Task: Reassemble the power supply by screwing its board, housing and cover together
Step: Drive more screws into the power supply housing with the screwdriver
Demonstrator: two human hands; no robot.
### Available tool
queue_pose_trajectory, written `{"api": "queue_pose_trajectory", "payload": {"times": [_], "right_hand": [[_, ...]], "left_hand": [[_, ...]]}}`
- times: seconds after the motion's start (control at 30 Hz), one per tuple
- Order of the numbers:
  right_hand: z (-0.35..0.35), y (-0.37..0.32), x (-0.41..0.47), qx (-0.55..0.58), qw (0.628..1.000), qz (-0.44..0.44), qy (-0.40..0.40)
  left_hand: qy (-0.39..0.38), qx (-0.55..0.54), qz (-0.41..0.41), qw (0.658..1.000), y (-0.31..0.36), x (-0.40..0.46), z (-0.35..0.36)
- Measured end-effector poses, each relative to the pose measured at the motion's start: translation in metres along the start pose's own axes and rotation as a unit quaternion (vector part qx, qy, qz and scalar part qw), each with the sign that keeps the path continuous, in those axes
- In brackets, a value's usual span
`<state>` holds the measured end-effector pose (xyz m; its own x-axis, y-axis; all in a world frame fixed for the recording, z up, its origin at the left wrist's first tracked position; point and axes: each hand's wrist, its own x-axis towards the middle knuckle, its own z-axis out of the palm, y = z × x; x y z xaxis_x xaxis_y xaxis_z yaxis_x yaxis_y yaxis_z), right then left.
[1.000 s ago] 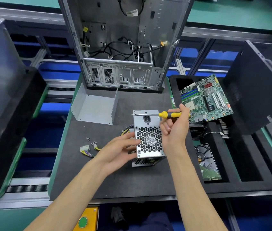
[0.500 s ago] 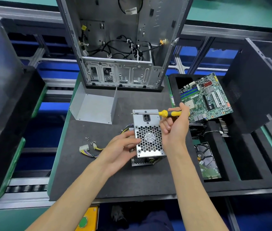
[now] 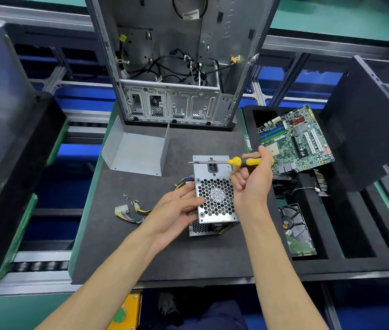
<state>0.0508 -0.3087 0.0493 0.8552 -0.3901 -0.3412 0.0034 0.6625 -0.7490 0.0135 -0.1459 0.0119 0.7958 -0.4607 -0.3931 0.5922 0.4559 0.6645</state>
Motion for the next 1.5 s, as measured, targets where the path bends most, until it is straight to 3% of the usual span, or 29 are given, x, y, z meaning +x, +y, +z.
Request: {"api": "queue_pose_trajectory", "payload": {"times": [1.0, 1.17, 1.27, 1.37, 1.5], "right_hand": [[0.000, -0.002, -0.001, -0.020, 1.000, -0.008, 0.000], [0.003, -0.012, -0.004, -0.096, 0.993, -0.075, 0.004], [0.010, -0.026, -0.009, -0.186, 0.964, -0.187, -0.037], [0.022, -0.039, -0.012, -0.262, 0.906, -0.308, -0.125], [0.036, -0.047, -0.013, -0.357, 0.830, -0.382, -0.194]], "left_hand": [[-0.007, -0.011, 0.003, 1.000, -0.002, 0.000, 0.001], [-0.011, 0.001, 0.005, 1.000, -0.003, 0.002, -0.002], [-0.019, 0.003, 0.007, 1.000, -0.003, 0.001, -0.003], [-0.022, 0.005, 0.008, 1.000, -0.003, 0.001, -0.003], [-0.020, 0.006, 0.009, 1.000, -0.004, 0.002, -0.002]]}}
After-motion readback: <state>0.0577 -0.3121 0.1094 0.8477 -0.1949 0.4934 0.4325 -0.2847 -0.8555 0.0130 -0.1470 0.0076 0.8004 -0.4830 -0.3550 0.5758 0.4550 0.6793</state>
